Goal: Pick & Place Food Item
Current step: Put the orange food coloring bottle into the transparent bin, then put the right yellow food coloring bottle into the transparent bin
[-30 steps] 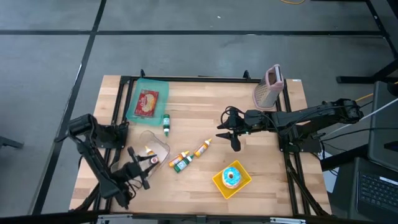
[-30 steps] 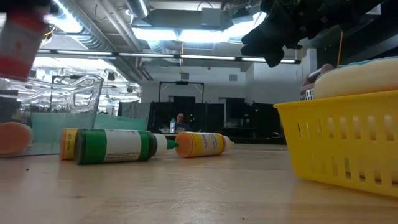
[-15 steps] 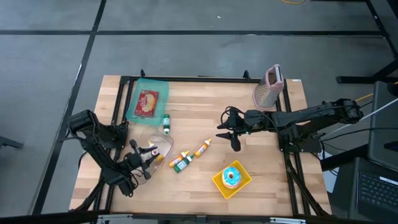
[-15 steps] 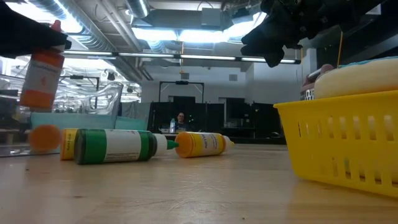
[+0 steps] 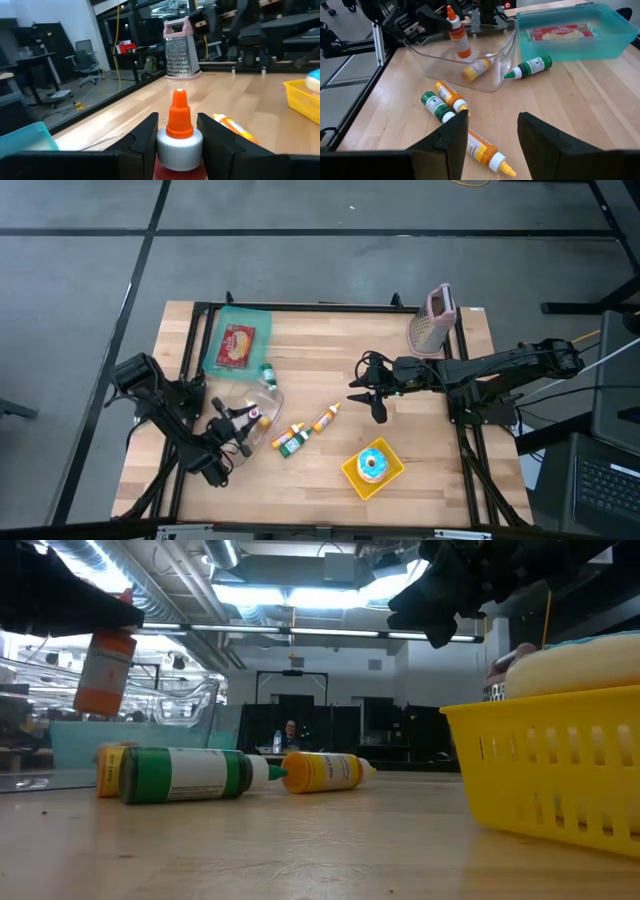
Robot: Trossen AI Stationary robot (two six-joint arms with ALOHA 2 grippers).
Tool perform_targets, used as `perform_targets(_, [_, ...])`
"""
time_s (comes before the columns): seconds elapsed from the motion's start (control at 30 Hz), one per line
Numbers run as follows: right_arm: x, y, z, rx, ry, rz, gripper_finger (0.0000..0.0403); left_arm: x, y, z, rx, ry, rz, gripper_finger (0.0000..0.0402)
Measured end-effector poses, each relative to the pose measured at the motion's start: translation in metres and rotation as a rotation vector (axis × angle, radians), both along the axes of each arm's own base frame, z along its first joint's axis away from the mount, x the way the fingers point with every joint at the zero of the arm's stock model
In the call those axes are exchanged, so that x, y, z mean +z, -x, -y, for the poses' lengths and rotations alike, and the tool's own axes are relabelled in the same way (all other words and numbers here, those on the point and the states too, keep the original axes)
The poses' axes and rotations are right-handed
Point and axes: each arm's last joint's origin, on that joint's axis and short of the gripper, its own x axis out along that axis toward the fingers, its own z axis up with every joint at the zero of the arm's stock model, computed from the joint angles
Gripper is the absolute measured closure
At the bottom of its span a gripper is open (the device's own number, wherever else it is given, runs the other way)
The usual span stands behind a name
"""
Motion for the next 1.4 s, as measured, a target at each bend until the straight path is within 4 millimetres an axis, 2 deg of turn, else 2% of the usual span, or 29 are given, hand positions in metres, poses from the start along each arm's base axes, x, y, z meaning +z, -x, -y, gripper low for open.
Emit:
perform_targets(0.23, [0.0, 0.0, 0.0, 0.0, 0.0, 0.0, 0.0234, 0.013, -0.003, -0.007, 0.032, 0.02, 0.015, 0.0289])
perform_targets(0.4, [0.0, 0.0, 0.0, 0.0, 0.0, 0.0, 0.0234, 0.021, 0.004, -0.004, -0.005, 0.04, 0.03, 0.0289])
perform_targets(0.77, [0.0, 0.0, 0.0, 0.0, 0.0, 0.0, 0.0234, 0.021, 0.012, 0.008, -0.069, 0.105, 0.072, 0.0287])
perform_targets(1.03, [0.0, 0.0, 0.0, 0.0, 0.0, -0.001, 0.0234, 0.019, 0.018, 0.023, -0.128, 0.152, 0.098, 0.0224])
perform_targets(1.27, [0.0, 0.0, 0.0, 0.0, 0.0, 0.0, 0.0234, 0.019, 0.019, 0.025, -0.138, 0.129, 0.081, 0.0217])
perform_targets(1.4, [0.0, 0.0, 0.0, 0.0, 0.0, 0.0, 0.0234, 0.029, 0.013, 0.027, -0.117, 0.095, 0.061, 0.0218])
